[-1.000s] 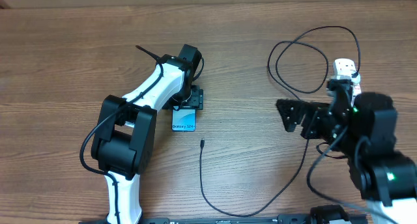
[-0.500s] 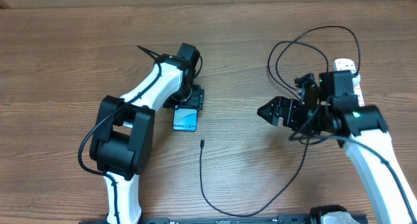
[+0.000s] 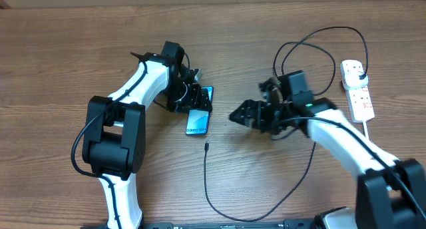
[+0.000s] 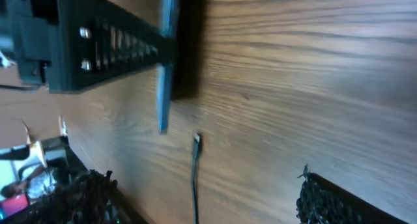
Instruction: Plug charger to phone and switch on socket
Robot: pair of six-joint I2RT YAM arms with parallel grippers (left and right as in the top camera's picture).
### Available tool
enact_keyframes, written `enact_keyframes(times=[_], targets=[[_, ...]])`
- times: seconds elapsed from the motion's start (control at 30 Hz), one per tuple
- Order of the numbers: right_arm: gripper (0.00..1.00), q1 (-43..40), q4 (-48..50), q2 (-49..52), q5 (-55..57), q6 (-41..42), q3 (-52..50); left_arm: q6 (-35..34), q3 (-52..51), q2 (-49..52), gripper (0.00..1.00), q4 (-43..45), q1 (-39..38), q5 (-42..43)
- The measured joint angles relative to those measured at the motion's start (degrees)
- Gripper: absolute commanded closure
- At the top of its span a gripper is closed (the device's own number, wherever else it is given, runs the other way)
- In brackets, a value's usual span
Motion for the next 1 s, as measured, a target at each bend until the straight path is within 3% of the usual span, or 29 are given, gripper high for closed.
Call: enact_keyframes(times=[0.5, 0.7, 1.0], targets=[[0.09, 15.26, 20.55, 11.67, 11.02, 17.62, -0.83, 2.32, -0.46, 0.63, 0.25, -0.50, 0.00, 5.70], [0.29, 15.72, 23.34, 12.39, 12.15, 20.06, -0.92, 2.86, -0.48, 0.79, 0.23, -0.42, 0.02, 6.51], [0.51, 15.93, 27.65, 12.46, 12.07, 24.46, -1.53, 2.86, -0.48, 0.79, 0.20, 0.09, 0.17, 6.56]])
